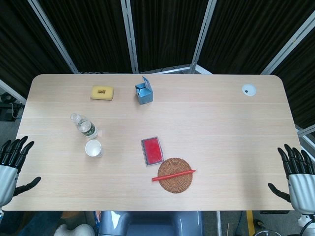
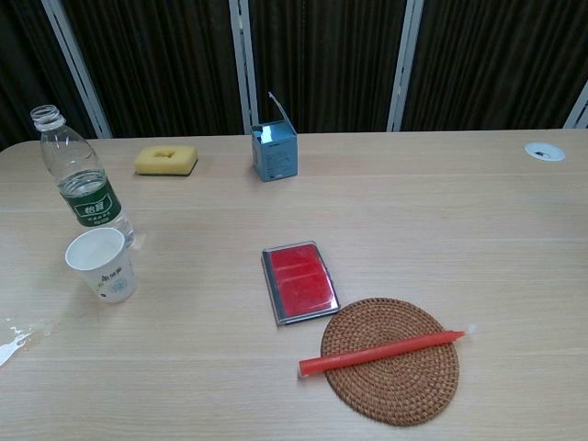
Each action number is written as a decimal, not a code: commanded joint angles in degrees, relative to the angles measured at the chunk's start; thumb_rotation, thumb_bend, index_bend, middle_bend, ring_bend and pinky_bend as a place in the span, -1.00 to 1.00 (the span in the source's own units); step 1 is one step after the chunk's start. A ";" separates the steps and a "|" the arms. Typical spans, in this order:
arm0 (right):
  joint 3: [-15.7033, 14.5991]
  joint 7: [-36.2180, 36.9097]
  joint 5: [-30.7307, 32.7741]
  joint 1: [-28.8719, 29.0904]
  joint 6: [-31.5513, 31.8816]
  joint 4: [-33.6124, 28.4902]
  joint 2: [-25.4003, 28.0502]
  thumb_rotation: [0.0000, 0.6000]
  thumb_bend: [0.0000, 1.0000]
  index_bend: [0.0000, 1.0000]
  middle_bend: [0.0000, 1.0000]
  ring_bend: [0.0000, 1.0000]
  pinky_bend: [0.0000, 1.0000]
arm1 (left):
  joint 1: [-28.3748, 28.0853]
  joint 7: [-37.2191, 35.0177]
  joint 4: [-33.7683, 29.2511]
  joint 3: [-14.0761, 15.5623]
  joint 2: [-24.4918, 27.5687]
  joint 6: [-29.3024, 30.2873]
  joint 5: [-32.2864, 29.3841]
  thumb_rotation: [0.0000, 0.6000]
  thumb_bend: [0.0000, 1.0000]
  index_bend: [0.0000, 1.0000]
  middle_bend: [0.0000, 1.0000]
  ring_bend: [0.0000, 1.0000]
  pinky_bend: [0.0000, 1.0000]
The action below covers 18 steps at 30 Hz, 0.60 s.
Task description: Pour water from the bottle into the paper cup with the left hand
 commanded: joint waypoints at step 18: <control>0.98 -0.49 2.10 1.18 -2.21 -0.60 -0.18 1.00 -1.00 -1.00 -1.00 -1.00 -1.00 | -13.28 -21.68 11.52 -9.62 -6.67 -19.34 -14.45 1.00 -0.97 -1.00 -1.00 -1.00 -1.00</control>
